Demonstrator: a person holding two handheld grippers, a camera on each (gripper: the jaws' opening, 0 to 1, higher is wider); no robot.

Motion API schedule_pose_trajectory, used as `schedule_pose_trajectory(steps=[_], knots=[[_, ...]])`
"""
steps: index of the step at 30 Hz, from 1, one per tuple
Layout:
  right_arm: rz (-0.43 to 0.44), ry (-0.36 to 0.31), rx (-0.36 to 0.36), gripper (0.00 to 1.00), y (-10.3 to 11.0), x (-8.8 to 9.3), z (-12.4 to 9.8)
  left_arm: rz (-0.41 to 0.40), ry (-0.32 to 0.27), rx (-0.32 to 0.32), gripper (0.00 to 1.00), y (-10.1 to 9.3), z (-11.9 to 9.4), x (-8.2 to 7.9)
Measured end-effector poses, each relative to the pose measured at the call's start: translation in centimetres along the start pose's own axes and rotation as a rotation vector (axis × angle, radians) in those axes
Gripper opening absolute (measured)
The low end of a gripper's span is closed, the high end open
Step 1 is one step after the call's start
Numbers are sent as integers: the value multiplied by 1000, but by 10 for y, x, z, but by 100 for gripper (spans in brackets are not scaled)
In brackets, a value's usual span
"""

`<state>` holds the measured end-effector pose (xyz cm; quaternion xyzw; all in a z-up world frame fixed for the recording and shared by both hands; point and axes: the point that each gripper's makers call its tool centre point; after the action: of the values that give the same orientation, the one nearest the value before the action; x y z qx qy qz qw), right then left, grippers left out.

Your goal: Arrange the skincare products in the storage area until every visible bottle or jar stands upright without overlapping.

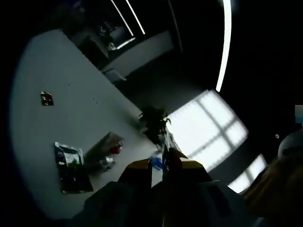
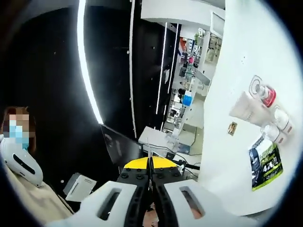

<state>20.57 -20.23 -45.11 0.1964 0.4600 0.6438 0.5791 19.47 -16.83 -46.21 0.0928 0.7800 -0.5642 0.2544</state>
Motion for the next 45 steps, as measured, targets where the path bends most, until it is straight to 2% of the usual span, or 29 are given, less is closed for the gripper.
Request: schedule_pose_trajectory(steps=[8, 11, 14, 17, 19, 21, 24, 26, 29, 31, 33, 36, 39, 45], knots=[[80, -105, 18, 1, -7, 1, 0, -48, -60, -22, 6, 5, 0, -1], [69, -126, 35, 1, -10, -2, -1, -73, -78, -30, 1, 6, 2, -2], [64, -128, 42, 1, -10, -1, -1, -93, -78, -37, 0, 7, 4, -2], [-1, -121, 52, 1, -10, -2, -2, -123, -74, -39, 0, 7, 4, -3], [-47, -99, 52, 2, -9, -2, -1, -153, -59, -26, 0, 6, 2, -3], [-102, -44, 60, 3, -11, 0, -2, -159, -54, -28, 0, 6, 2, -4], [-250, 68, 54, 6, -8, -4, -3, -155, -34, -17, 0, 4, -3, -5], [-301, 116, 35, 5, -4, -9, -4, -140, -17, -8, 0, 2, -7, -6], [-312, 221, -13, 4, 3, -10, -2, -122, 1, 6, 0, 0, -12, -7], [-381, 291, -26, 4, 5, -11, 1, -108, 21, 18, 0, -2, -15, -5], [-390, 342, -30, 6, 6, -8, 5, -92, 31, 21, 0, -3, -16, -3], [-384, 368, -40, 3, 6, -4, 11, -85, 31, 20, 0, -2, -18, -2], [-404, 382, -20, 3, 4, 0, 12, -99, 15, 3, 0, 4, -21, -3], [-547, 477, 37, 1, -8, 15, 12, -113, 5, -34, 0, 16, -31, 0]])
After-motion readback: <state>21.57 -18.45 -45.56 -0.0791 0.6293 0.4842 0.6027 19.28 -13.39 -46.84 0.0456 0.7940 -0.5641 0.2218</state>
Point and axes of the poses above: the point that each gripper's makers call its tool centre point, and the gripper's own axes: z roughly forward along the fingers, y roughly to its left, x roughly out of its underside, and after that the axes turned 15 degrees about -x, right-handed
